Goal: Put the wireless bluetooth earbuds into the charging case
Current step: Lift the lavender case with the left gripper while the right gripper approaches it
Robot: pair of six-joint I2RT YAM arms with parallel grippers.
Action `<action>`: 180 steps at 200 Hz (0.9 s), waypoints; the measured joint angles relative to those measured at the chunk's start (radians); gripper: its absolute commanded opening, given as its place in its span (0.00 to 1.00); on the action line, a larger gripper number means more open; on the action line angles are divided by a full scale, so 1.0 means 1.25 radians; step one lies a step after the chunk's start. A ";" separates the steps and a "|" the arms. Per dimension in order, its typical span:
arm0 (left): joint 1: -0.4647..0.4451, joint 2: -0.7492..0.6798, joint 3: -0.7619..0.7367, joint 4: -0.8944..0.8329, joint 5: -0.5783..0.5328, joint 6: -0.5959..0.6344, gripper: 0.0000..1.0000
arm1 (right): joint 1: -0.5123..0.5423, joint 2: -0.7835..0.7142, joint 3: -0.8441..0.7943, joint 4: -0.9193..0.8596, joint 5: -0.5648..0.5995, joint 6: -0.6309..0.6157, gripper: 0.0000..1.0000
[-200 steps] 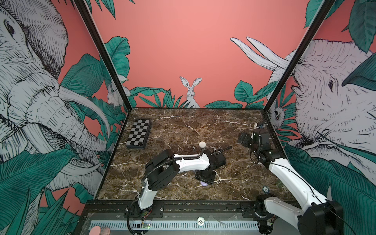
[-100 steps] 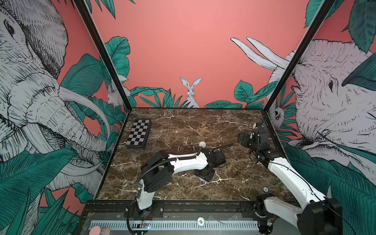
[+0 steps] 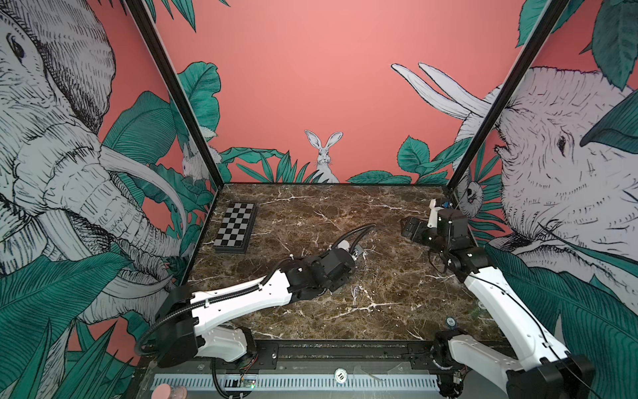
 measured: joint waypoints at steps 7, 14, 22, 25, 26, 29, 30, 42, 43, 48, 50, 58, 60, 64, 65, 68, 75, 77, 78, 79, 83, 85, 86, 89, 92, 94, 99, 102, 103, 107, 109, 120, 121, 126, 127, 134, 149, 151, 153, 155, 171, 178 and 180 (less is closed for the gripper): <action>0.014 -0.019 -0.016 0.029 0.008 0.043 0.00 | 0.000 -0.002 0.014 -0.014 -0.023 0.000 0.98; 0.025 -0.039 -0.033 0.050 0.013 0.089 0.00 | 0.000 0.000 0.029 -0.025 -0.060 0.000 0.98; 0.041 -0.064 -0.060 0.076 0.022 0.138 0.00 | 0.000 0.006 0.045 -0.040 -0.106 0.000 0.97; 0.047 -0.072 -0.067 0.080 0.023 0.151 0.00 | 0.000 0.009 0.050 -0.044 -0.120 0.000 0.97; 0.050 -0.076 -0.072 0.082 0.025 0.158 0.00 | 0.000 0.011 0.052 -0.045 -0.132 0.000 0.97; 0.056 -0.085 -0.081 0.087 0.028 0.176 0.00 | 0.001 0.014 0.056 -0.049 -0.152 0.000 0.96; 0.060 -0.089 -0.085 0.087 0.030 0.183 0.00 | 0.001 0.016 0.057 -0.050 -0.158 0.000 0.96; 0.083 -0.113 -0.107 0.097 0.046 0.231 0.00 | 0.006 0.029 0.063 -0.064 -0.222 -0.001 0.96; 0.083 -0.113 -0.107 0.097 0.046 0.231 0.00 | 0.008 0.030 0.063 -0.066 -0.229 -0.001 0.96; 0.095 -0.123 -0.114 0.103 0.054 0.250 0.00 | 0.013 0.035 0.063 -0.071 -0.245 -0.002 0.96; 0.099 -0.128 -0.119 0.107 0.061 0.261 0.00 | 0.017 0.037 0.063 -0.077 -0.258 -0.004 0.96; 0.109 -0.144 -0.130 0.115 0.076 0.285 0.00 | 0.035 0.047 0.064 -0.095 -0.285 -0.011 0.96; 0.111 -0.148 -0.133 0.118 0.077 0.289 0.00 | 0.038 0.048 0.064 -0.099 -0.289 -0.013 0.96; 0.115 -0.157 -0.140 0.123 0.086 0.302 0.00 | 0.049 0.053 0.065 -0.108 -0.301 -0.018 0.96; 0.116 -0.159 -0.141 0.125 0.087 0.306 0.00 | 0.053 0.055 0.065 -0.113 -0.304 -0.021 0.96; 0.119 -0.166 -0.147 0.130 0.093 0.313 0.00 | 0.061 0.058 0.066 -0.119 -0.310 -0.023 0.96; 0.121 -0.180 -0.159 0.137 0.105 0.332 0.00 | 0.084 0.068 0.071 -0.137 -0.323 -0.034 0.96; 0.122 -0.183 -0.162 0.138 0.109 0.336 0.00 | 0.089 0.071 0.073 -0.141 -0.326 -0.037 0.96; 0.122 -0.185 -0.164 0.139 0.112 0.339 0.00 | 0.094 0.074 0.074 -0.144 -0.329 -0.039 0.96; 0.122 -0.187 -0.168 0.141 0.114 0.342 0.00 | 0.098 0.075 0.075 -0.146 -0.332 -0.042 0.96; 0.122 -0.192 -0.172 0.143 0.122 0.348 0.00 | 0.109 0.081 0.078 -0.151 -0.337 -0.045 0.96; 0.122 -0.195 -0.175 0.145 0.128 0.352 0.00 | 0.116 0.084 0.079 -0.154 -0.342 -0.049 0.96; 0.122 -0.196 -0.177 0.146 0.131 0.355 0.00 | 0.116 0.084 0.079 -0.154 -0.342 -0.049 0.96; 0.122 -0.199 -0.181 0.148 0.138 0.359 0.00 | 0.128 0.089 0.081 -0.156 -0.348 -0.054 0.96; 0.122 -0.201 -0.184 0.148 0.146 0.363 0.00 | 0.133 0.092 0.082 -0.157 -0.353 -0.057 0.96; 0.122 -0.204 -0.189 0.148 0.156 0.367 0.00 | 0.140 0.094 0.082 -0.158 -0.358 -0.059 0.96; 0.122 -0.208 -0.193 0.148 0.168 0.373 0.00 | 0.154 0.099 0.082 -0.159 -0.365 -0.064 0.96; 0.122 -0.212 -0.199 0.149 0.183 0.376 0.00 | 0.159 0.101 0.082 -0.160 -0.368 -0.066 0.96; 0.122 -0.213 -0.200 0.149 0.186 0.376 0.00 | 0.162 0.102 0.082 -0.161 -0.370 -0.067 0.96; 0.122 -0.218 -0.207 0.148 0.206 0.381 0.00 | 0.169 0.105 0.082 -0.161 -0.377 -0.071 0.96; 0.122 -0.220 -0.208 0.148 0.208 0.381 0.00 | 0.171 0.106 0.082 -0.161 -0.378 -0.072 0.96; 0.122 -0.233 -0.223 0.148 0.261 0.385 0.00 | 0.183 0.110 0.080 -0.158 -0.388 -0.078 0.96; 0.122 -0.233 -0.223 0.148 0.261 0.385 0.00 | 0.184 0.111 0.080 -0.158 -0.390 -0.079 0.96; 0.122 -0.241 -0.230 0.147 0.284 0.385 0.00 | 0.189 0.112 0.078 -0.156 -0.396 -0.079 0.96; 0.122 -0.242 -0.231 0.147 0.292 0.385 0.00 | 0.189 0.112 0.078 -0.156 -0.397 -0.079 0.96; 0.122 -0.251 -0.237 0.146 0.316 0.385 0.00 | 0.195 0.112 0.072 -0.148 -0.405 -0.079 0.96; 0.122 -0.269 -0.246 0.147 0.370 0.384 0.00 | 0.205 0.113 0.059 -0.130 -0.424 -0.079 0.95; 0.122 -0.273 -0.247 0.148 0.374 0.383 0.00 | 0.206 0.113 0.057 -0.128 -0.426 -0.079 0.94; 0.122 -0.274 -0.247 0.148 0.378 0.383 0.00 | 0.208 0.113 0.056 -0.126 -0.428 -0.079 0.94; 0.122 -0.275 -0.247 0.148 0.385 0.382 0.00 | 0.209 0.113 0.053 -0.123 -0.431 -0.079 0.94; 0.122 -0.277 -0.248 0.151 0.415 0.381 0.00 | 0.221 0.115 0.040 -0.105 -0.455 -0.078 0.89; 0.122 -0.272 -0.248 0.151 0.430 0.381 0.00 | 0.225 0.117 0.036 -0.098 -0.465 -0.077 0.86; 0.122 -0.271 -0.248 0.151 0.432 0.381 0.00 | 0.226 0.117 0.035 -0.096 -0.467 -0.076 0.85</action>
